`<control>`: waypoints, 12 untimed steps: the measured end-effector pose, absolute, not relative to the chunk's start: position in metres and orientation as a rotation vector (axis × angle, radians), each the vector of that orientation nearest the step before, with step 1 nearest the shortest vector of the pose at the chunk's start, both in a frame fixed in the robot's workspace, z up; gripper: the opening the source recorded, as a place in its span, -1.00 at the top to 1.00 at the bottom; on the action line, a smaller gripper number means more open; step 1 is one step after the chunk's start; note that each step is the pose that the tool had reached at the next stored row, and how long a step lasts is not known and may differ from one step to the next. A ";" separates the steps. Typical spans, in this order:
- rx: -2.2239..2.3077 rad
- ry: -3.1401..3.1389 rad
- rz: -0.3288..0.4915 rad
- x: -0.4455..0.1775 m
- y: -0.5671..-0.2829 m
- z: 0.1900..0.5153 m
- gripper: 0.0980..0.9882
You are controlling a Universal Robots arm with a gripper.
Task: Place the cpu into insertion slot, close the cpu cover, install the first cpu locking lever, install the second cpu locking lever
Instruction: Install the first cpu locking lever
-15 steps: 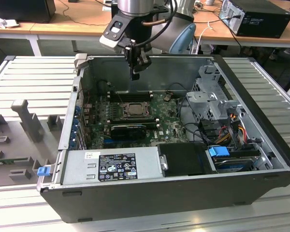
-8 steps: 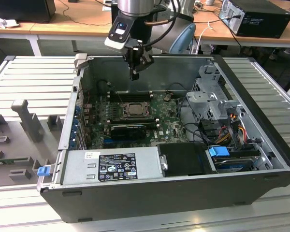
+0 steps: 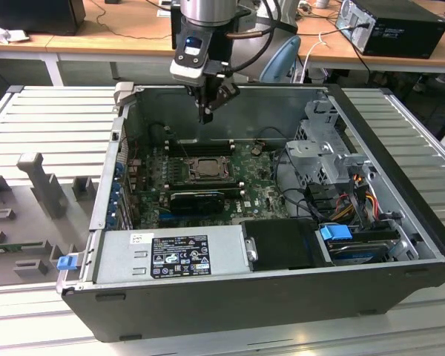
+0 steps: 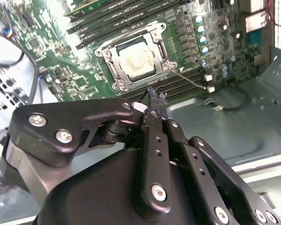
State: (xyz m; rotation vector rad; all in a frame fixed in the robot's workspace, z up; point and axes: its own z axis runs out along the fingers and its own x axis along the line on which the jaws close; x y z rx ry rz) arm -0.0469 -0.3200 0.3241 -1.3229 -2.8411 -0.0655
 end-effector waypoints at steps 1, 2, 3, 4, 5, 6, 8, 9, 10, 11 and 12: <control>-1.297 -2.852 -0.065 -0.047 -0.320 0.324 0.98; -1.271 -2.864 -0.065 -0.047 -0.320 0.324 0.98; -1.245 -2.875 -0.065 -0.047 -0.320 0.324 0.98; -1.223 -2.884 -0.065 -0.047 -0.320 0.324 0.98; -1.194 -2.895 -0.065 -0.047 -0.320 0.324 0.98; -1.174 -2.904 -0.065 -0.047 -0.320 0.324 0.98; -1.098 -2.932 -0.064 -0.047 -0.320 0.324 0.98; -1.066 -2.943 -0.064 -0.047 -0.320 0.323 0.98; -1.044 -2.951 -0.064 -0.047 -0.320 0.323 0.98; -1.022 -2.958 -0.064 -0.047 -0.320 0.323 0.98; -0.985 -2.970 -0.064 -0.047 -0.320 0.323 0.98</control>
